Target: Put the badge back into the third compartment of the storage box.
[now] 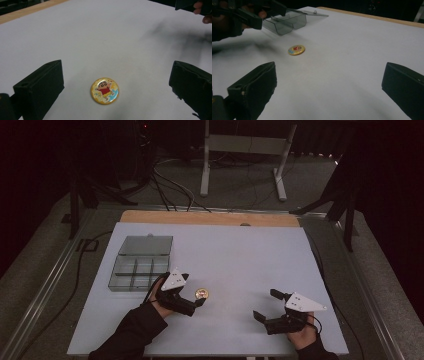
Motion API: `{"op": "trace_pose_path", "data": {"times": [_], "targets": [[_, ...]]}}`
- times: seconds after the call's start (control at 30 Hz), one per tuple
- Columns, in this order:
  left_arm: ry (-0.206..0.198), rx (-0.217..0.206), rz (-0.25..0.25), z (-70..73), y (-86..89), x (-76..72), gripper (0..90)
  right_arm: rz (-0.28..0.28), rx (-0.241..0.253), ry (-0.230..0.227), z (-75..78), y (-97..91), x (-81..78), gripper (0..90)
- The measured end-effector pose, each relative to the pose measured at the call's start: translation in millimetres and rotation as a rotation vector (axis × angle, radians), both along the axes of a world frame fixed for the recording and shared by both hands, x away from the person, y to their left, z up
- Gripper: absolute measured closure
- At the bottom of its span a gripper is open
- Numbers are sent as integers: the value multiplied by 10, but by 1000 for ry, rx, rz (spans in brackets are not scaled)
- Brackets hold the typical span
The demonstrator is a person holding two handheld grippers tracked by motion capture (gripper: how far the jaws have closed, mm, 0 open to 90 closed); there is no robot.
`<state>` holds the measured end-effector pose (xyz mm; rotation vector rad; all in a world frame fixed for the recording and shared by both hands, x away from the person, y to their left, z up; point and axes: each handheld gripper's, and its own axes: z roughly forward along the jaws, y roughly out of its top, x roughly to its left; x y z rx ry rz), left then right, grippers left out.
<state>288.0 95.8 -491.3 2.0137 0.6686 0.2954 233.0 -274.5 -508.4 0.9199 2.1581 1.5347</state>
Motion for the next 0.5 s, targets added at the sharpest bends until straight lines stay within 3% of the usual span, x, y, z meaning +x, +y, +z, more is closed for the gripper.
{"op": "trace_pose_path", "data": {"times": [0.2,0.5], "targets": [[8,19,3,-53,-80,14,1,1,0,1,-2,-3,2,0],[80,66,32,-136,-177,84,1,2,-1,2,-2,-6,2,0]]}}
